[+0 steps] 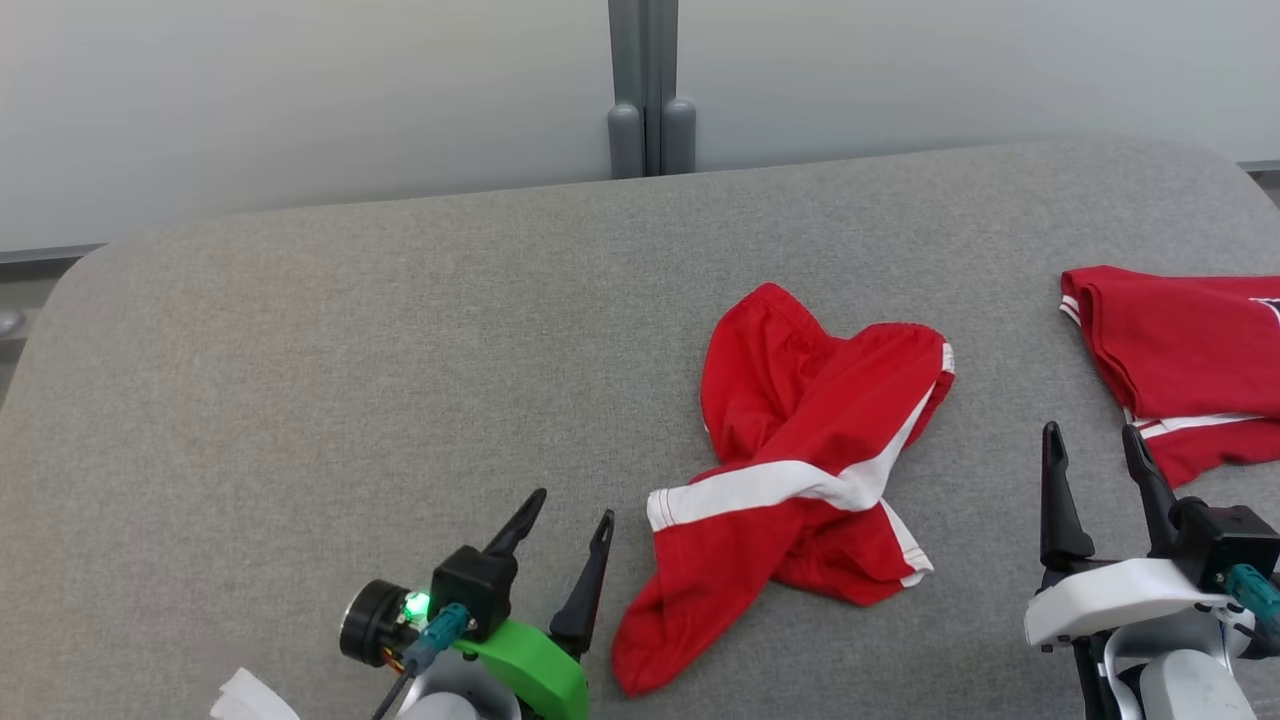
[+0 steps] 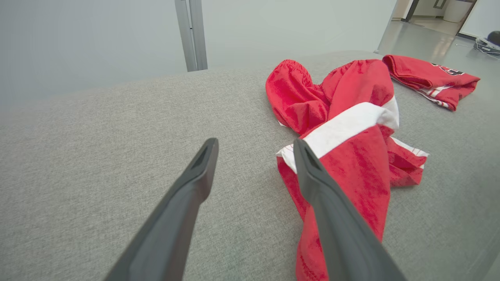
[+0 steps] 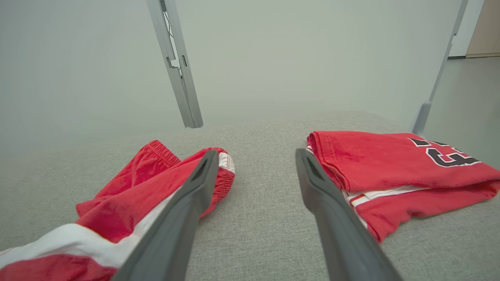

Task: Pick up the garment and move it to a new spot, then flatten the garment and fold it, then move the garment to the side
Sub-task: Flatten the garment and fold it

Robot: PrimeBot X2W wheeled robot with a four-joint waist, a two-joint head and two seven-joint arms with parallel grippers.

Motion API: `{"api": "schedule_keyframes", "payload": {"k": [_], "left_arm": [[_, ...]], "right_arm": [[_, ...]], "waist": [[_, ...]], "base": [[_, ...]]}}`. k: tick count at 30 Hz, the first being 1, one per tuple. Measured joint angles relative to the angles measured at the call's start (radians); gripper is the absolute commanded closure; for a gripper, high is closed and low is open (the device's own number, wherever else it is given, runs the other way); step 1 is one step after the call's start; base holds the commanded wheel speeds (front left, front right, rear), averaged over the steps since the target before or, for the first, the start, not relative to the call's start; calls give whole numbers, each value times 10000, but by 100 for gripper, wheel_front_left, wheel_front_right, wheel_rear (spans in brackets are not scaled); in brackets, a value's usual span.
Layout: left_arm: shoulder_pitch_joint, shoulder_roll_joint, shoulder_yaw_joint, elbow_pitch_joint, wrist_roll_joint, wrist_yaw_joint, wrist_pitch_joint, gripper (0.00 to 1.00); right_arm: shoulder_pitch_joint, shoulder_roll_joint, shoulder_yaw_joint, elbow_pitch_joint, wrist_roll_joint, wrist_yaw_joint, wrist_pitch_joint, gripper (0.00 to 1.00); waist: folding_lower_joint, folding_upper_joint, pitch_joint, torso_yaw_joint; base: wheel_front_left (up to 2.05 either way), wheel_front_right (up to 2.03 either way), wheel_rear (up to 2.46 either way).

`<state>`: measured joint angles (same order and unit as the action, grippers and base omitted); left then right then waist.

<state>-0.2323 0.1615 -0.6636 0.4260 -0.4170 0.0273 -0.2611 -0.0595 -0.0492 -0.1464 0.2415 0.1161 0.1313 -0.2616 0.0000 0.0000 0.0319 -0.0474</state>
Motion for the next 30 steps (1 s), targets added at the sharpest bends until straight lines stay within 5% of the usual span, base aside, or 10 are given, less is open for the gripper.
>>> {"api": "schedule_keyframes", "payload": {"k": [9, 30], "left_arm": [[394, -307, 1335, -393, -322, 786, -13, 0], [991, -581, 2780, -316, 159, 614, -15, 0]], "right_arm": [[127, 0, 222, -86, 4, 0, 0, 0], [153, 2, 1060, 81, 247, 0, 0, 0]], "waist": [[0, 0, -486, -30], [0, 0, -771, 241]], "base": [[0, 0, 0], [0, 0, 0]]}}
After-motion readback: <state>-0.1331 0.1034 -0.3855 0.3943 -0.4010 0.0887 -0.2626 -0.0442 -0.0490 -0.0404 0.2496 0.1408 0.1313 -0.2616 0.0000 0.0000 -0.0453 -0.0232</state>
